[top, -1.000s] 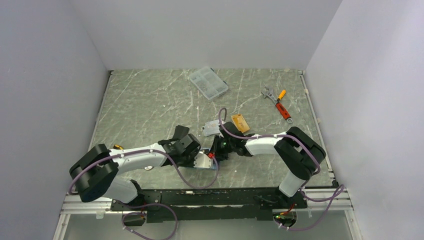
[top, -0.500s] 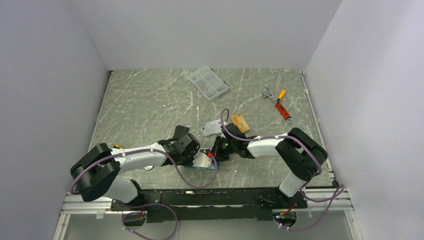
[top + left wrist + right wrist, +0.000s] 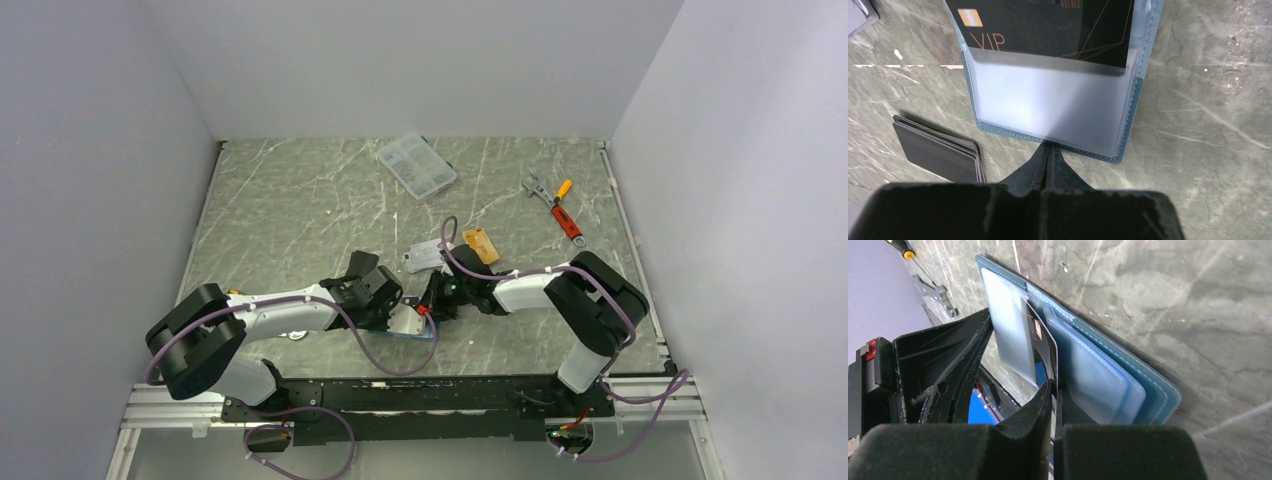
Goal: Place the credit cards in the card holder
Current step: Insert the credit card into the card holder.
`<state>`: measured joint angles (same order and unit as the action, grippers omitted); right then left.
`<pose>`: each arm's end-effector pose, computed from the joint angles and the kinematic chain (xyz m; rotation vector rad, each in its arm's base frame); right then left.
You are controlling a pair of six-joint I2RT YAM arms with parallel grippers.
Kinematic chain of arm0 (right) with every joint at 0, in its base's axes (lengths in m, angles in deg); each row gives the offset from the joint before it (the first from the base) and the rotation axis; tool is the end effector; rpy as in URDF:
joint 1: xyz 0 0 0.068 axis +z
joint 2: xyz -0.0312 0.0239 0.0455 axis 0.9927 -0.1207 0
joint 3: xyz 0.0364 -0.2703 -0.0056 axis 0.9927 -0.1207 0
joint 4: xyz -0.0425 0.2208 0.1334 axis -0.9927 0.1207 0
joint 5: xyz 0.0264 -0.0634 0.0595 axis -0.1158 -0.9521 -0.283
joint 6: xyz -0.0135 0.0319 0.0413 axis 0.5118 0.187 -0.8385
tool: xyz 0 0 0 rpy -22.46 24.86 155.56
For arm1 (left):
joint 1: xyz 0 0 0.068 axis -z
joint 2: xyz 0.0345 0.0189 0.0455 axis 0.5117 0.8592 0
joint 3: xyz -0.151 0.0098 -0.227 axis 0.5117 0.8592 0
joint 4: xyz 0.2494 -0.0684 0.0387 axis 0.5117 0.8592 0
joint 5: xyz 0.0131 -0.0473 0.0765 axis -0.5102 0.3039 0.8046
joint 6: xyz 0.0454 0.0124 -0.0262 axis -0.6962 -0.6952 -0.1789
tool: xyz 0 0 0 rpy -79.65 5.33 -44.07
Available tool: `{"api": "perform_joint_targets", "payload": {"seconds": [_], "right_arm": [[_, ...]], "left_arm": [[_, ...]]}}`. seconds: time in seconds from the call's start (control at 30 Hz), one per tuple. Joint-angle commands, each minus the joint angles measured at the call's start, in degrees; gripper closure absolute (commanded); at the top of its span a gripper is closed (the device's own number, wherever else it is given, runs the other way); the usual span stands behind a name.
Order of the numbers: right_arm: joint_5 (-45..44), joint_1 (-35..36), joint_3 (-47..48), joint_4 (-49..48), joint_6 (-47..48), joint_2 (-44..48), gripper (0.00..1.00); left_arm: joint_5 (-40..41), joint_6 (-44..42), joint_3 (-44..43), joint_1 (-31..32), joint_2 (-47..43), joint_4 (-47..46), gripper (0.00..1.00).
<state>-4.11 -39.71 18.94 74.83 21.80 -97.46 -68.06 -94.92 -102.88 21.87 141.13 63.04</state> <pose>0.2038 0.2132 0.1151 0.1597 2.7468 1.2249 0.1530 -0.1960 0.1518 2.0231 1.7856 0.0659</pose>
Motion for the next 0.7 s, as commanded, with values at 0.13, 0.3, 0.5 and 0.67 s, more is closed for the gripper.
{"api": "perform_joint_targets", "payload": {"seconds": [0.13,0.3,0.5,0.67], "right_arm": [[-0.65,-0.43,3.16,1.90,3.28,-4.48,0.99],[-0.33,-0.09,4.26,1.50,2.55,-6.03,0.98],[-0.76,1.44,5.51,2.51,1.95,-6.94,0.92],[-1.89,1.47,6.59,7.13,3.39,-5.08,0.76]], "left_arm": [[-2.03,-1.60,2.42,-0.13,1.54,-2.72,1.00],[-2.51,-1.29,2.33,-0.10,1.32,-2.30,1.00],[-3.47,-0.54,1.85,-0.04,0.65,-1.71,1.00],[-3.87,-0.16,1.67,0.00,-0.51,-1.47,1.00]]}}
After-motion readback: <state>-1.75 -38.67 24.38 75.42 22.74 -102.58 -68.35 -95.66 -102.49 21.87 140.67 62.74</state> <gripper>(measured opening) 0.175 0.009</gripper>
